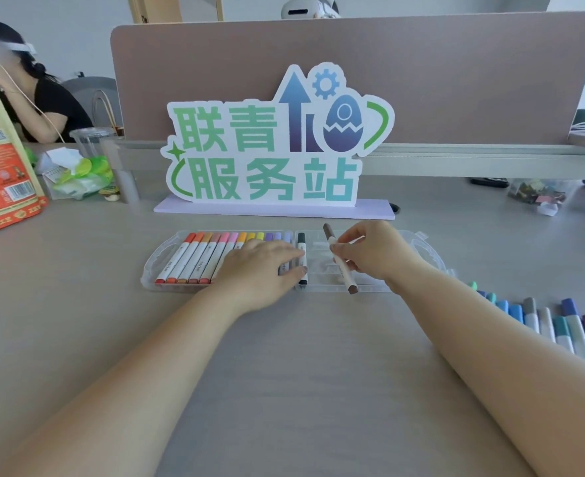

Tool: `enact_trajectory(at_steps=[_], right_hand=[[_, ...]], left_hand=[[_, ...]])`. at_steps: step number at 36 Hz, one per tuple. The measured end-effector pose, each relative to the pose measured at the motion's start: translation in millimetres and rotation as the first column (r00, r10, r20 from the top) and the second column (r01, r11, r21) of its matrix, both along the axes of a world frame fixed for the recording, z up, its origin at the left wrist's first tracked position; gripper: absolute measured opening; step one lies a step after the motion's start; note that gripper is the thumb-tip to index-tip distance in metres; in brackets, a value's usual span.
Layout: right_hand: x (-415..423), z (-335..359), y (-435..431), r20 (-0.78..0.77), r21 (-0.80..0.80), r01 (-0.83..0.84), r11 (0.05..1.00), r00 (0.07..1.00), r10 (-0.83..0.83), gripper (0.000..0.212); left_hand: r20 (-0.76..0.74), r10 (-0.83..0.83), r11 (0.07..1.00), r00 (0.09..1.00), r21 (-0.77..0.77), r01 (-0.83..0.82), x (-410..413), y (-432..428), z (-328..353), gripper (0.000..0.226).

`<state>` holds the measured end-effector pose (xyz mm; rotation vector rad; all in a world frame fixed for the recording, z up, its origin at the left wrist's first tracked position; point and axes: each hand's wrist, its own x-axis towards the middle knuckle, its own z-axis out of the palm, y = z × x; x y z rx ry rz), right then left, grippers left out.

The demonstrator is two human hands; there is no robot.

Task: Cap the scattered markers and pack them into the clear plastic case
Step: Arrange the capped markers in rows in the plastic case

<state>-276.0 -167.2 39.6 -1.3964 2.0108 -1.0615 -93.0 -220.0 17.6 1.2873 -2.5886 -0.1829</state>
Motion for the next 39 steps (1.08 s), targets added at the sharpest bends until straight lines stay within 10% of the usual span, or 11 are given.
enact_trajectory(at_steps=[28,39], right_hand=[[26,-22,-38,-0.272,0.052,0.067,0.996,0.961,-0.05,0.024],[19,-6,-23,-0.369,0.239,-0.245,0.939,0.872,0.322,0.034]], left_hand=[[-0.032,-0.031,0.998,0.999,0.048,0.033,3,-1,4,0.037],[-0.067,-0.036,0.997,0.997,0.061,0.04,4,2,7,0.036]])
